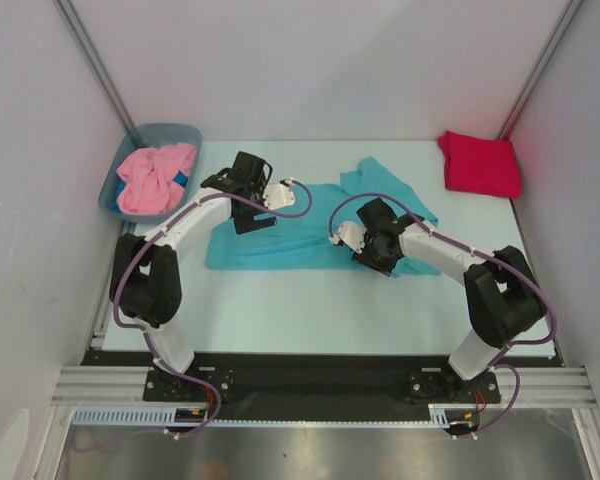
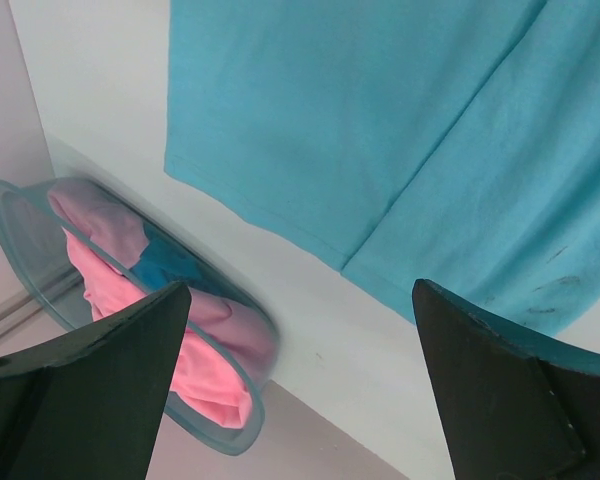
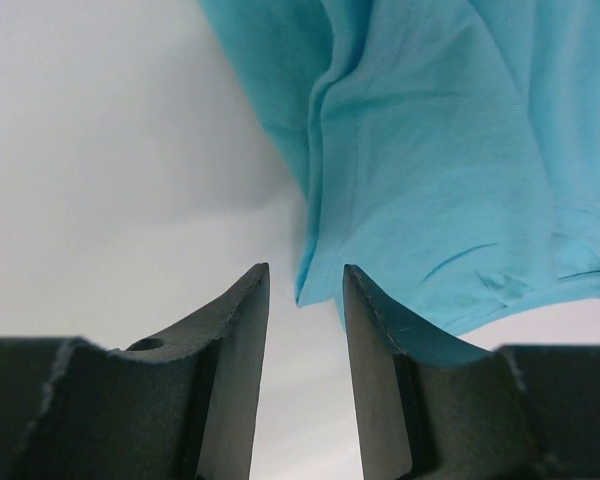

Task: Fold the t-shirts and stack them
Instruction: Fold the tshirt

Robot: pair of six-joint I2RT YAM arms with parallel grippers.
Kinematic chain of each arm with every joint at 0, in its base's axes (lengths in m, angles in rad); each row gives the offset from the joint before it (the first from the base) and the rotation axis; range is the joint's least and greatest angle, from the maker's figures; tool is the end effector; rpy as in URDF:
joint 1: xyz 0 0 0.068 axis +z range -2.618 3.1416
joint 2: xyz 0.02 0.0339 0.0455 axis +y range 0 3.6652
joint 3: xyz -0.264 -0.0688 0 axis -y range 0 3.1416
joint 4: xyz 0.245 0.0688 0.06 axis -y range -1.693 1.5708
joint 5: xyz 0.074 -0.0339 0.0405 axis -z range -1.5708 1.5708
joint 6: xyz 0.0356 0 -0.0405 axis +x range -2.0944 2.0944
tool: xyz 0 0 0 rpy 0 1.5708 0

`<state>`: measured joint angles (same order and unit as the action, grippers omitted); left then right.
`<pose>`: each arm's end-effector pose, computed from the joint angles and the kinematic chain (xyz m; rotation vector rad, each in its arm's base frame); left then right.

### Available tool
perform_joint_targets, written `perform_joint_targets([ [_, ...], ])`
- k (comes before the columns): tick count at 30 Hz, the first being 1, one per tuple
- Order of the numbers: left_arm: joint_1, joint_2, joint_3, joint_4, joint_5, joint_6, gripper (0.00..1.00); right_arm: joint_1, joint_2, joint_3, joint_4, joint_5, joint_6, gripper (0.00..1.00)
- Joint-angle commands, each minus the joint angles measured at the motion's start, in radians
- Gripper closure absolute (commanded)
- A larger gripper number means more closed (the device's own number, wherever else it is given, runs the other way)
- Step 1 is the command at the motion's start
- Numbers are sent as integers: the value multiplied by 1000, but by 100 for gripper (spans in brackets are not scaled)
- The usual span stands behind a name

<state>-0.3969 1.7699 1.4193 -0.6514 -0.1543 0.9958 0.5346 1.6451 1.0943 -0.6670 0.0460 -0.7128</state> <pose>0.3542 -0.1425 0.2525 1.6299 2.0415 0.4181 0.2742 0.1604 0.1969 -1.6214 2.2731 -0.1083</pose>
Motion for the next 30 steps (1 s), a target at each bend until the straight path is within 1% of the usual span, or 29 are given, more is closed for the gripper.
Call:
perform_joint_targets([
  [1,-8,-61,-8,30,10,-3,0,10,-45,-13,21,17,-7,59],
  [11,-10,-69,-11,30,10,-8,0,8,-22,-36,66,35,7,59],
  [30,-10,-32,40,33,1,23,0,10,39,-40,121,55,26,59],
])
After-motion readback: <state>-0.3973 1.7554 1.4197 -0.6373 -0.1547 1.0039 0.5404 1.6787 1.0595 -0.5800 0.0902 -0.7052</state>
